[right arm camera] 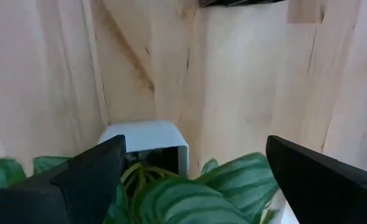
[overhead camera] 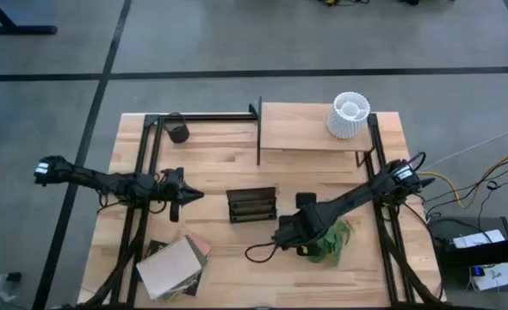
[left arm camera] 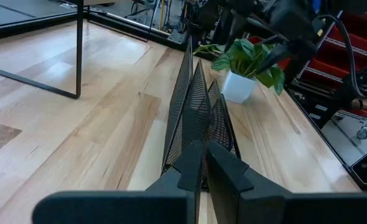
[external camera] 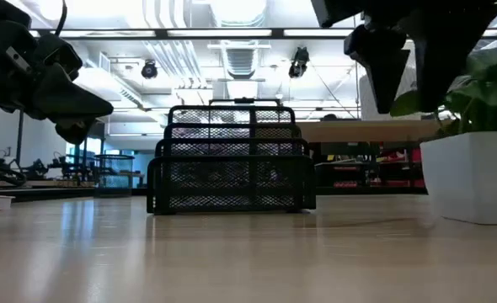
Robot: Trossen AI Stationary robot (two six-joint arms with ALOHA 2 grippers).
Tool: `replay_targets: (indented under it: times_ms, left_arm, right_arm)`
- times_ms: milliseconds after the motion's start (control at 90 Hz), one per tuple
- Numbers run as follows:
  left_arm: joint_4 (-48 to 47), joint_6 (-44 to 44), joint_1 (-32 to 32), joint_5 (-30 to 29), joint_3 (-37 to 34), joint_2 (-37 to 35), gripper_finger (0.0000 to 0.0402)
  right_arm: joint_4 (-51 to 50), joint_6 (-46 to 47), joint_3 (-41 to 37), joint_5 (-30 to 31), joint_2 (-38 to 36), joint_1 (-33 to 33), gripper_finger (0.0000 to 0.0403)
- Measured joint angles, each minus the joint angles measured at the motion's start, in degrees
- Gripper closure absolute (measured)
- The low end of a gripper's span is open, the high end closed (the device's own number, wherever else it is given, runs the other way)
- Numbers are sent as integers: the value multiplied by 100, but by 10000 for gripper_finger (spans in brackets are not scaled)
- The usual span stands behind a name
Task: Stock shelves
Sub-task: Put the white potted plant on the shelf
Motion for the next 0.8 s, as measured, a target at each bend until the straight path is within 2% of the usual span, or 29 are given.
replay_targets:
  times_ms: [189,411,800]
  left_arm:
    - [0,-1,0,-1,1,0,395]
    - [0,-1,-1,-1,1,0,395]
    - [0,-2,-2,-1,1,0,395]
  right_arm:
    - [-2,437,-2,-305,0,41,34]
    - [-23,729,-2,-271,2,291,34]
    - [263,1534,320,-121,9,275,34]
